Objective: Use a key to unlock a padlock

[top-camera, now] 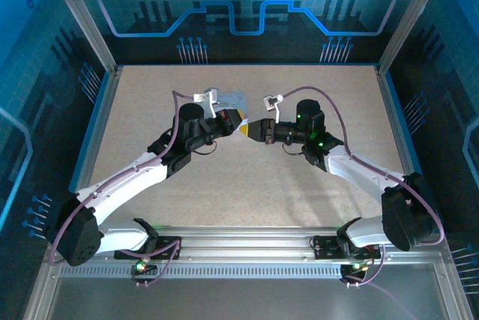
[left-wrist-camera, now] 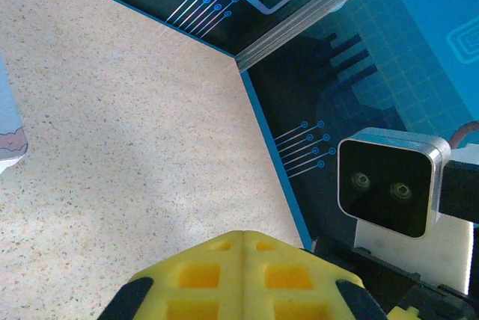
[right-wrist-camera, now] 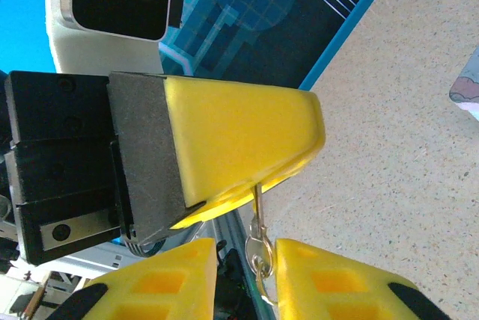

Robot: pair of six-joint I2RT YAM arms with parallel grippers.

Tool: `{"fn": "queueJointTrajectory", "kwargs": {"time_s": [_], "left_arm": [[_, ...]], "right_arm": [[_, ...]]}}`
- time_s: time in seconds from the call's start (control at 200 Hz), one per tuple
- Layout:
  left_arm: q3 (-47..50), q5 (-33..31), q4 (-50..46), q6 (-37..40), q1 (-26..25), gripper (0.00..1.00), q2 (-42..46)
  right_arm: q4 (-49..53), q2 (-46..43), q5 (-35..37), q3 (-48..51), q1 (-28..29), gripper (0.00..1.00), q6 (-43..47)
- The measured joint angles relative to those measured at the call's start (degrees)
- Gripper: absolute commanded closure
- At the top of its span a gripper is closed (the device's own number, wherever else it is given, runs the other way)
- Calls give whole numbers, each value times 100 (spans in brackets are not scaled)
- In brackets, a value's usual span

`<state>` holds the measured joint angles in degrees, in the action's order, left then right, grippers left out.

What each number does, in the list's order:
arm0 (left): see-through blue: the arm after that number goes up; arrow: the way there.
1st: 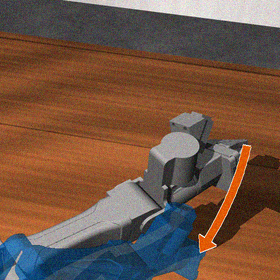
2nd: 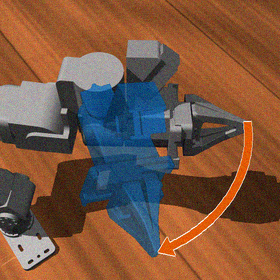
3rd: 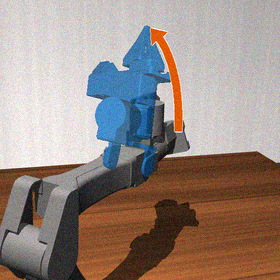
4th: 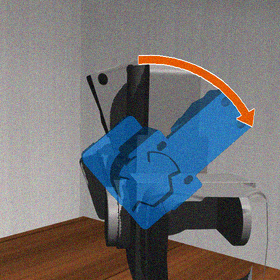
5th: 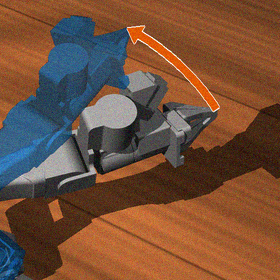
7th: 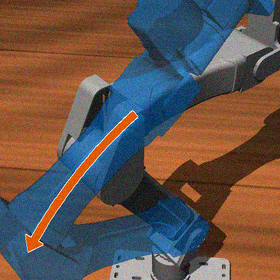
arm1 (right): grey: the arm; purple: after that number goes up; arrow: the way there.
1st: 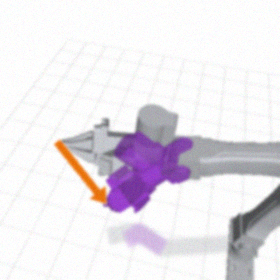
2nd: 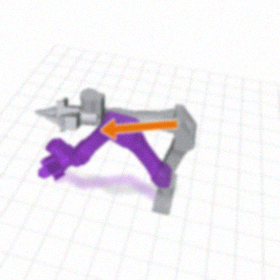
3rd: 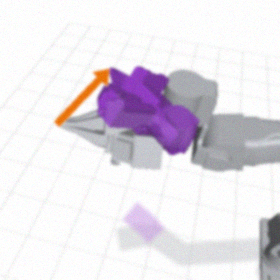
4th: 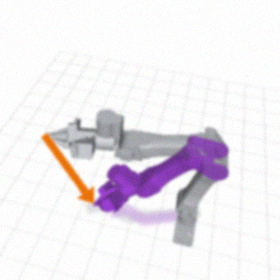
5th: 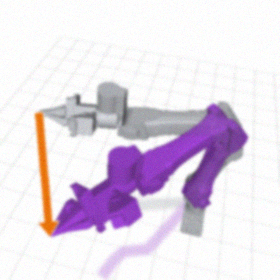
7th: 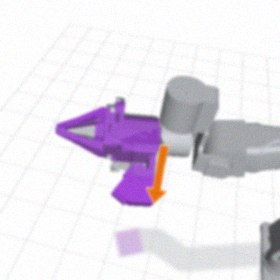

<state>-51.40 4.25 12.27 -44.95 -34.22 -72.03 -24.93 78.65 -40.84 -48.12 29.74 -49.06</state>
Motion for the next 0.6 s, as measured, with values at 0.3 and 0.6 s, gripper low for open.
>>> {"fn": "queueJointTrajectory", "kwargs": {"time_s": [0.3, 0.6], "left_arm": [[0, 2, 2, -13, 17, 100, 0], [0, 2, 2, -13, 33, 100, 0]], "right_arm": [[52, 26, 4, 0, 0, 84, 26], [131, 26, 26, 0, 0, 94, 68]]}}
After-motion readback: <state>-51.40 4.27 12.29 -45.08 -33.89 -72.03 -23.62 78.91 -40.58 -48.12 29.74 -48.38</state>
